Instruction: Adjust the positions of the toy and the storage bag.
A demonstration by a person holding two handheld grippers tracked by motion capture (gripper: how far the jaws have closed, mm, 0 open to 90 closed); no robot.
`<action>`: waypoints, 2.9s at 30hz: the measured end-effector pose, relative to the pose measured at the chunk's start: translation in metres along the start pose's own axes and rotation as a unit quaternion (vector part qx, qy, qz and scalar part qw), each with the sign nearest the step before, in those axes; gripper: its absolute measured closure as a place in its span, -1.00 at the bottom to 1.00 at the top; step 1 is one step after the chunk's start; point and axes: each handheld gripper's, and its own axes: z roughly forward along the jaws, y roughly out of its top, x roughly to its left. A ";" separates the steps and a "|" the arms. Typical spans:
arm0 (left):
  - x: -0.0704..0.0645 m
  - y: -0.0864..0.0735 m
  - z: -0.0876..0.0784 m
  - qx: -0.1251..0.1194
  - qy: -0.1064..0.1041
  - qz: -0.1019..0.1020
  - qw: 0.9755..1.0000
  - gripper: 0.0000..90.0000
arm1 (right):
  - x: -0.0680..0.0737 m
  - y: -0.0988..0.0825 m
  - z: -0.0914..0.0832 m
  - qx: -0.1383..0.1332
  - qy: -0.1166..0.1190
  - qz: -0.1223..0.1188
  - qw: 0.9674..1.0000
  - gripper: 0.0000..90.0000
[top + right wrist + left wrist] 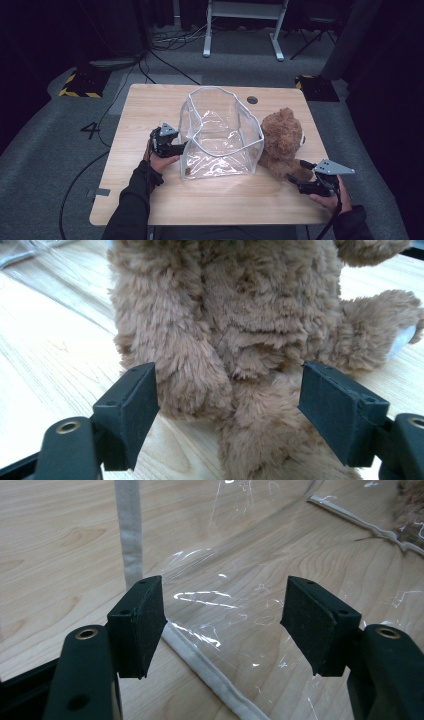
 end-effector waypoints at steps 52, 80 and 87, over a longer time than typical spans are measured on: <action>-0.039 -0.073 -0.058 0.116 -0.020 0.063 0.991 -0.64 | 0.023 0.077 0.033 -0.040 -0.086 0.048 0.994 -0.67; -0.040 -0.076 -0.056 0.107 -0.014 0.069 0.992 -0.69 | 0.004 0.067 0.045 -0.012 -0.078 0.072 0.994 0.15; -0.040 -0.076 -0.056 0.107 -0.014 0.069 0.992 -0.69 | -0.004 0.060 0.036 -0.032 -0.063 0.070 0.995 0.37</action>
